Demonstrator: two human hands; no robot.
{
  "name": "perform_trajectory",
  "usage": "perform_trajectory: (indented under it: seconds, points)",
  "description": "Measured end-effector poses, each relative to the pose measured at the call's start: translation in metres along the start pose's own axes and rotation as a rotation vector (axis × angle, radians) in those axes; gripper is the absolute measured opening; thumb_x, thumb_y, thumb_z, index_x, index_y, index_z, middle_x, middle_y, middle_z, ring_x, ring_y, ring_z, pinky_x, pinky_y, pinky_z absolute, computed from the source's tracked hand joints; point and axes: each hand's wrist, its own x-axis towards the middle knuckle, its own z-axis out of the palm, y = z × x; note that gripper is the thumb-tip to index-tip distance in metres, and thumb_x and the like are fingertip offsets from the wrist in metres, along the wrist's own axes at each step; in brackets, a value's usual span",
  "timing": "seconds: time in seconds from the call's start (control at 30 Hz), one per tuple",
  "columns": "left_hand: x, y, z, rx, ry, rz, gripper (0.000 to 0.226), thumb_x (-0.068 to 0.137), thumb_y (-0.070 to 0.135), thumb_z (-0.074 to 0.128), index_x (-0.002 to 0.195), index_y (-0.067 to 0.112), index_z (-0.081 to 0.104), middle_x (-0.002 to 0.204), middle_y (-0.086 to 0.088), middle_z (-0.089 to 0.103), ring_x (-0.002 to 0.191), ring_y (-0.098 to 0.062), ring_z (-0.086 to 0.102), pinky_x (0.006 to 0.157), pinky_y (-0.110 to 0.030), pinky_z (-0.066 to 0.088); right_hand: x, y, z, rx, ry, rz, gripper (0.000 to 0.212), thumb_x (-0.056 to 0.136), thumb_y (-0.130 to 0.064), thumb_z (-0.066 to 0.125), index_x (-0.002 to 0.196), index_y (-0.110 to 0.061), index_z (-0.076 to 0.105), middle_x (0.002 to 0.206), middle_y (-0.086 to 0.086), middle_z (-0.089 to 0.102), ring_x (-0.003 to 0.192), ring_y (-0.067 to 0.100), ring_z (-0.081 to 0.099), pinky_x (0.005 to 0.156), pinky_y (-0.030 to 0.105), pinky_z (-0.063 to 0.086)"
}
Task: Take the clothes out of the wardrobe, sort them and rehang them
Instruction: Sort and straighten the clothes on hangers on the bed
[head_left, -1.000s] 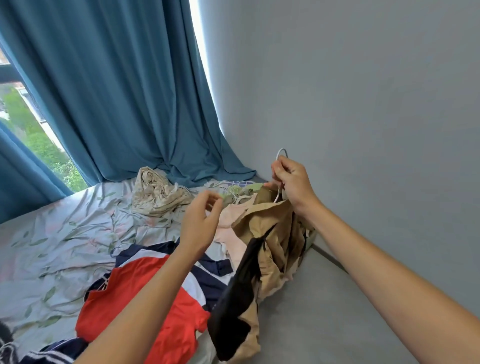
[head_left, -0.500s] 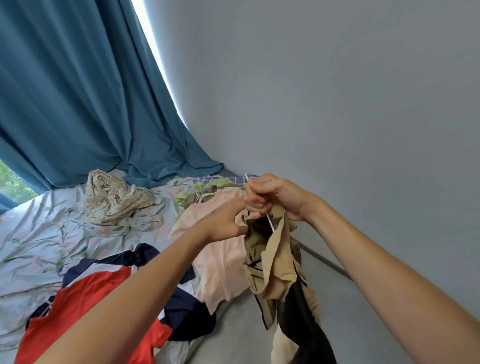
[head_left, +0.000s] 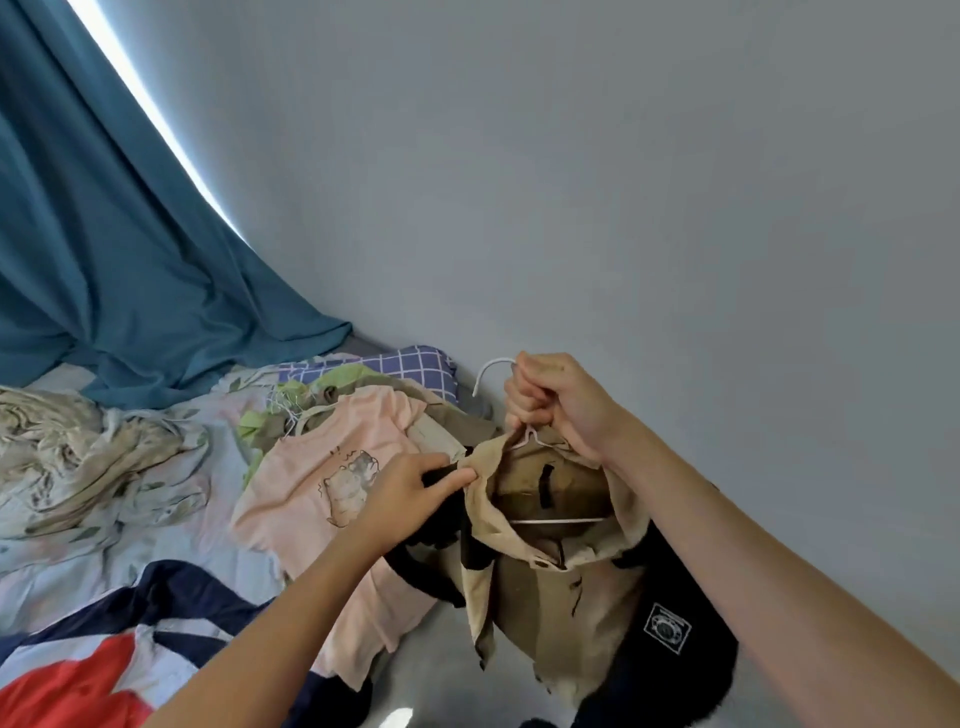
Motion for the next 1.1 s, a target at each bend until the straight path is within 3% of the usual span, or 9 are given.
perform_trajectory:
  seconds: [0.1, 0.17, 0.3, 0.4, 0.5, 0.63, 0.8, 0.9, 1.1]
  points:
    - [0.008, -0.003, 0.007, 0.031, 0.203, -0.104, 0.061, 0.09, 0.063, 0.069, 0.053, 0.022, 0.043, 0.048, 0.005, 0.045, 0.05, -0.014, 0.049, 0.053, -0.026, 0.032, 0.026, 0.006, -0.02, -0.138, 0.079, -0.046, 0.052, 0.111, -0.031, 0.043, 0.066, -0.008, 0.054, 0.061, 0.013, 0.044, 0.058, 0.031, 0.047, 0.079, 0.044, 0.053]
    - [0.018, -0.012, 0.004, 0.032, 0.268, -0.176, 0.067, 0.086, 0.069, 0.071, 0.051, 0.021, 0.041, 0.047, 0.004, 0.045, 0.052, -0.017, 0.05, 0.052, -0.025, 0.032, 0.048, 0.014, -0.04, -0.311, 0.08, -0.09, 0.047, 0.11, -0.027, 0.046, 0.077, -0.001, 0.066, 0.076, 0.019, 0.064, 0.075, 0.044, 0.061, 0.082, 0.041, 0.053]
    - [0.036, -0.026, -0.014, 0.019, 0.376, -0.294, 0.068, 0.084, 0.072, 0.071, 0.054, 0.016, 0.047, 0.05, 0.0, 0.049, 0.052, -0.017, 0.05, 0.056, -0.039, 0.042, 0.094, 0.045, -0.091, -0.686, -0.087, -0.085, 0.031, 0.103, -0.049, 0.053, 0.11, -0.024, 0.07, 0.11, -0.005, 0.068, 0.108, 0.016, 0.065, 0.097, 0.038, 0.051]
    - [0.045, -0.026, -0.026, -0.001, 0.504, -0.421, 0.052, 0.087, 0.053, 0.08, 0.052, 0.025, 0.055, 0.047, 0.01, 0.049, 0.048, -0.007, 0.046, 0.053, -0.033, 0.035, 0.137, 0.061, -0.123, -0.955, -0.251, -0.047, 0.048, 0.09, -0.074, 0.05, 0.12, -0.039, 0.063, 0.114, -0.016, 0.066, 0.106, 0.005, 0.063, 0.093, 0.04, 0.053]
    - [0.053, -0.029, -0.03, 0.029, 0.594, -0.548, 0.061, 0.087, 0.051, 0.08, 0.05, 0.02, 0.043, 0.045, 0.01, 0.041, 0.046, -0.007, 0.041, 0.053, -0.031, 0.029, 0.184, 0.064, -0.133, -1.178, -0.381, -0.055, 0.048, 0.088, -0.082, 0.04, 0.096, -0.039, 0.06, 0.085, -0.01, 0.067, 0.077, 0.009, 0.063, 0.072, 0.037, 0.051]
    - [0.058, -0.038, -0.036, 0.034, 0.696, -0.714, 0.063, 0.087, 0.056, 0.078, 0.051, 0.019, 0.041, 0.045, 0.009, 0.039, 0.046, -0.007, 0.039, 0.052, -0.033, 0.028, 0.247, 0.077, -0.119, -1.198, -0.465, -0.159, 0.04, 0.099, -0.066, 0.046, 0.068, -0.04, 0.046, 0.067, -0.01, 0.056, 0.065, 0.01, 0.056, 0.063, 0.038, 0.047]
    - [0.063, -0.064, -0.07, 0.16, 0.743, -0.817, 0.07, 0.088, 0.067, 0.071, 0.054, 0.015, 0.038, 0.046, 0.003, 0.038, 0.046, -0.01, 0.039, 0.051, -0.034, 0.026, 0.309, 0.103, -0.084, -1.159, -0.474, -0.25, 0.039, 0.1, -0.064, 0.046, 0.071, -0.041, 0.058, 0.068, -0.013, 0.059, 0.068, 0.009, 0.055, 0.063, 0.037, 0.046]
    - [0.072, -0.092, -0.095, 0.233, 0.735, -0.871, 0.07, 0.089, 0.07, 0.067, 0.054, 0.019, 0.036, 0.046, 0.001, 0.042, 0.047, -0.014, 0.043, 0.05, -0.034, 0.026, 0.339, 0.114, -0.061, -1.155, -0.44, -0.244, 0.04, 0.101, -0.061, 0.05, 0.065, -0.044, 0.048, 0.068, -0.012, 0.059, 0.07, 0.012, 0.057, 0.062, 0.036, 0.043]
    - [0.109, -0.174, -0.147, 0.269, 0.685, -0.926, 0.065, 0.091, 0.071, 0.062, 0.059, 0.017, 0.048, 0.055, 0.001, 0.054, 0.058, -0.016, 0.056, 0.051, -0.033, 0.033, 0.413, 0.136, -0.017, -1.195, -0.363, -0.171, 0.051, 0.103, -0.058, 0.052, 0.057, -0.037, 0.038, 0.065, -0.009, 0.053, 0.073, 0.023, 0.061, 0.061, 0.036, 0.039]
